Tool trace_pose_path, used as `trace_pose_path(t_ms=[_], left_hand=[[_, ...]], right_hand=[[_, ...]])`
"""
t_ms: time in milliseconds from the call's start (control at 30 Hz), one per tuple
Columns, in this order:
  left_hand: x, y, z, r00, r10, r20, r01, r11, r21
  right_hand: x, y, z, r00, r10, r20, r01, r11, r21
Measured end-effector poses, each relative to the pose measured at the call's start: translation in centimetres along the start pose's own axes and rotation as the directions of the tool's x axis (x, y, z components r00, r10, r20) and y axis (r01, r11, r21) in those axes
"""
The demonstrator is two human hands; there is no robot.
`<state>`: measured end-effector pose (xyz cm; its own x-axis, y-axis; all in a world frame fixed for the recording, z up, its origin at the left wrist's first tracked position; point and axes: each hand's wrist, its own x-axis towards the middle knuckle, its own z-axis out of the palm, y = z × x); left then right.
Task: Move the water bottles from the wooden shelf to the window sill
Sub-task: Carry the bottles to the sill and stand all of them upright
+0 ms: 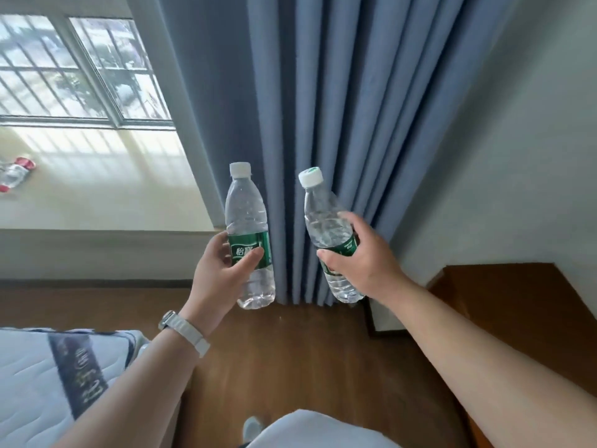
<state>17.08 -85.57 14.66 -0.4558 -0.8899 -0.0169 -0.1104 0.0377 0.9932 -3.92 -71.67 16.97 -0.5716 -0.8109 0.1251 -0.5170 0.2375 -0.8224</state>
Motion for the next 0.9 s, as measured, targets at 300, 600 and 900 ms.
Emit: trace_pose_path(t_ms=[300, 600, 900], left_hand=[[2.2, -1.9, -12.0, 0.992, -0.013, -0.129, 0.011, 1.0, -0.019], [4.9, -3.1, -19.5, 0.944, -0.076, -0.322, 0.063, 0.997, -0.05], [10.1, -3.5, -21.0, 0.848, -0.074, -0.525, 0.115, 0.992, 0.045]], right_hand=[[5.1, -7.7, 10.5, 0.989, -0.11, 0.097, 0.107, 0.993, 0.04], [11.1, -10.7, 18.2, 0.96, -0.117, 0.253, 0.067, 0.978, 0.196], [21.3, -11.4, 24.5, 0.881, -0.183, 0.436, 0.037, 0.946, 0.322]])
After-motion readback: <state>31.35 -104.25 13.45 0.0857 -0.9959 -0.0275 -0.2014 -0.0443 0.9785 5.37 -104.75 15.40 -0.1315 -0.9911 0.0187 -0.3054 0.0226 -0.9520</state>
